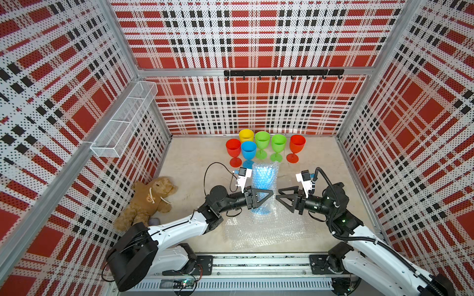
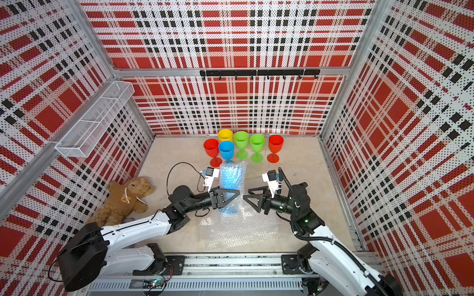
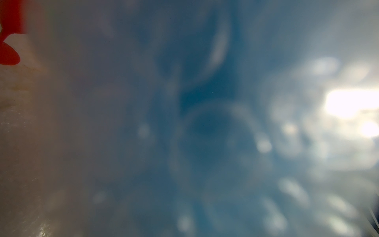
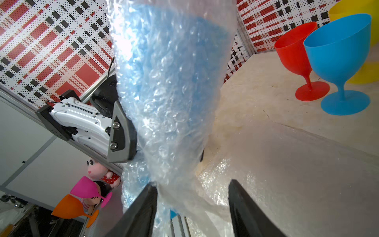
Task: Unpack wine glasses from bubble wrap
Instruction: Place the bubble wrap at the center of the board.
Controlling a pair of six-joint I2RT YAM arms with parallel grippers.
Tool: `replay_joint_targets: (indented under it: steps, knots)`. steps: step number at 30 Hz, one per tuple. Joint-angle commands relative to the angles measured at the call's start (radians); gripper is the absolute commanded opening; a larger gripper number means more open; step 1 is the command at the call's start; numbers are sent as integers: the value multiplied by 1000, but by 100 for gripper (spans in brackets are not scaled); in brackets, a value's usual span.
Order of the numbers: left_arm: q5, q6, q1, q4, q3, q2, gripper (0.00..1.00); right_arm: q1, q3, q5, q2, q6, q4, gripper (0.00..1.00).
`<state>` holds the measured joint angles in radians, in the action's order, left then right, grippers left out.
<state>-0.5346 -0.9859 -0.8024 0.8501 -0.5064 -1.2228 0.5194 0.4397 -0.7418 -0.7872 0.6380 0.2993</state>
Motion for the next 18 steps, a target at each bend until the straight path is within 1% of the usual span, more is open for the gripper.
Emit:
replay_joint_targets:
  steps: [1, 4, 6, 7, 9, 10, 12, 14, 18]
  knots:
    - [-11, -10, -6, 45, 14, -21, 59, 26, 9, -59, -18, 17, 99, 50]
    - [-14, -16, -8, 47, 12, -39, 59, 60, 27, -58, -51, -18, 62, 39]
    - [-16, -16, -8, 48, 12, -46, 59, 84, 36, -27, -54, -50, 17, 30]
    - [-15, -17, -7, 47, 13, -46, 59, 89, 37, -11, -52, -60, 0, 23]
    - [-15, -17, -6, 47, 18, -43, 59, 91, 41, 26, -40, -76, -40, 7]
    - [-14, -18, -6, 47, 20, -44, 59, 92, 43, 45, -31, -77, -64, 3]
    - [-15, -19, -2, 42, 30, -44, 62, 91, 53, 101, -3, -120, -120, 0]
    - [-6, -7, 3, 6, 38, -47, 67, 91, 63, 149, 19, -131, -168, 0]
    - [16, 42, 18, -132, 42, -43, 77, 91, 113, 157, 7, -144, -277, 0]
